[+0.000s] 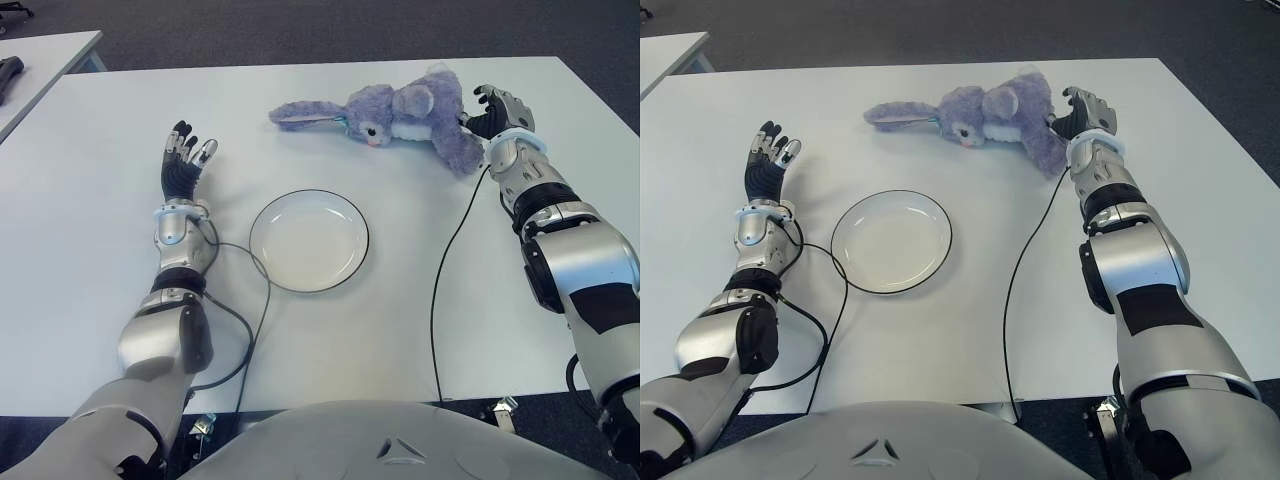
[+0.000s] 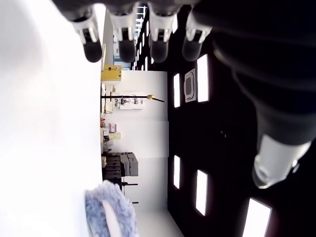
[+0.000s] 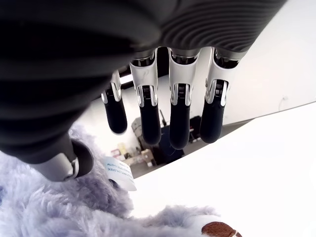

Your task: Put the doll into the plate.

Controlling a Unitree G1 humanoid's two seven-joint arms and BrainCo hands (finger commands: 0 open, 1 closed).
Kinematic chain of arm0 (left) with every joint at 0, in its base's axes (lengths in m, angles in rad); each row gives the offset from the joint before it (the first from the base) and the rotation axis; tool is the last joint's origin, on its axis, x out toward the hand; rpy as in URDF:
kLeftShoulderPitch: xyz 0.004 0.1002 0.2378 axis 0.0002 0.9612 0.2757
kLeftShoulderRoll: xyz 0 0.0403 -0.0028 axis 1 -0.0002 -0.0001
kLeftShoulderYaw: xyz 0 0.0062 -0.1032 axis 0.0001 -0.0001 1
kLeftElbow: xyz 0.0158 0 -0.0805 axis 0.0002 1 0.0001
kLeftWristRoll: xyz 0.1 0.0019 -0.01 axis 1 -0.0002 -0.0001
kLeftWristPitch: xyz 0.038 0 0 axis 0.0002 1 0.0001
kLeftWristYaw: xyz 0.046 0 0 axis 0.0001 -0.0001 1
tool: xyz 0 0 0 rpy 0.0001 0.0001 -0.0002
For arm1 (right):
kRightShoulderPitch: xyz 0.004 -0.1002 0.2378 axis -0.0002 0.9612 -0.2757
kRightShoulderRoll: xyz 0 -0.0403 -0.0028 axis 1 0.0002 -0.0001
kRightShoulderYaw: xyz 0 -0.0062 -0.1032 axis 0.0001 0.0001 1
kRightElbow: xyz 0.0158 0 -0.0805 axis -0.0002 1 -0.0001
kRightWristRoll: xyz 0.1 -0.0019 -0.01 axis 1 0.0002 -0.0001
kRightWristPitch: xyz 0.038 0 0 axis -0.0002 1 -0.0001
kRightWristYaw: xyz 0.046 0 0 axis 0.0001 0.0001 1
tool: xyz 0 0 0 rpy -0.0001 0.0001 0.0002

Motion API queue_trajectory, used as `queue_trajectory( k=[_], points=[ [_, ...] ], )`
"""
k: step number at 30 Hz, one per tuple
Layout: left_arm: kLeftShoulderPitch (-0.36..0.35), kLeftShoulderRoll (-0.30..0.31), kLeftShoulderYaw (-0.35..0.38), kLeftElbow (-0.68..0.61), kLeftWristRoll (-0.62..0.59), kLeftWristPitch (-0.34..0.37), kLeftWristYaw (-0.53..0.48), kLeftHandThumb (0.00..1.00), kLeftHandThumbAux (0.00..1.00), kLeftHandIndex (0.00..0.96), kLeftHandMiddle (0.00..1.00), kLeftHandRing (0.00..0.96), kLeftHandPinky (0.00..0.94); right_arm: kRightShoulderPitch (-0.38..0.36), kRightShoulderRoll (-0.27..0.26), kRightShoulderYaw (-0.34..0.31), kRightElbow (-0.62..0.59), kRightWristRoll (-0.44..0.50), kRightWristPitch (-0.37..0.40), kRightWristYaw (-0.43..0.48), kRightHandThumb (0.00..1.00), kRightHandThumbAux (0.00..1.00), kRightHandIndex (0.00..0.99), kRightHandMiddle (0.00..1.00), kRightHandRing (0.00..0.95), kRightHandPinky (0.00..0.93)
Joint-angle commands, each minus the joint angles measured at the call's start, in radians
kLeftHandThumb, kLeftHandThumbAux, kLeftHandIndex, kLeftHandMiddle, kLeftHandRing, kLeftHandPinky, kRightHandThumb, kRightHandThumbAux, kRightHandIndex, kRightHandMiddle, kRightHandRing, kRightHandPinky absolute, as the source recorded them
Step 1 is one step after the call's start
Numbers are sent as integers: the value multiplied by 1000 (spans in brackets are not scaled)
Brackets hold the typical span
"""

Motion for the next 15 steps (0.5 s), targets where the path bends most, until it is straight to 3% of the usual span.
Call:
queue_trajectory(
  k=[1, 9, 15],
  points=[
    [299, -108, 25, 191, -25, 20, 20, 0, 615, 5, 40, 30, 45, 42, 14, -30, 15, 33, 8, 34, 408, 551, 92, 171, 188, 207],
    [299, -107, 25, 191, -26, 22, 16, 0, 604, 1, 38, 27, 34, 41, 18, -44, 17, 38, 20, 71, 234, 542, 15, 60, 66, 78],
    [300, -106, 22, 191, -22, 24, 20, 0, 599, 2, 40, 28, 40, 36, 21, -51, 17, 37, 33, 101, 183, 551, 0, 5, 6, 23]
  ],
)
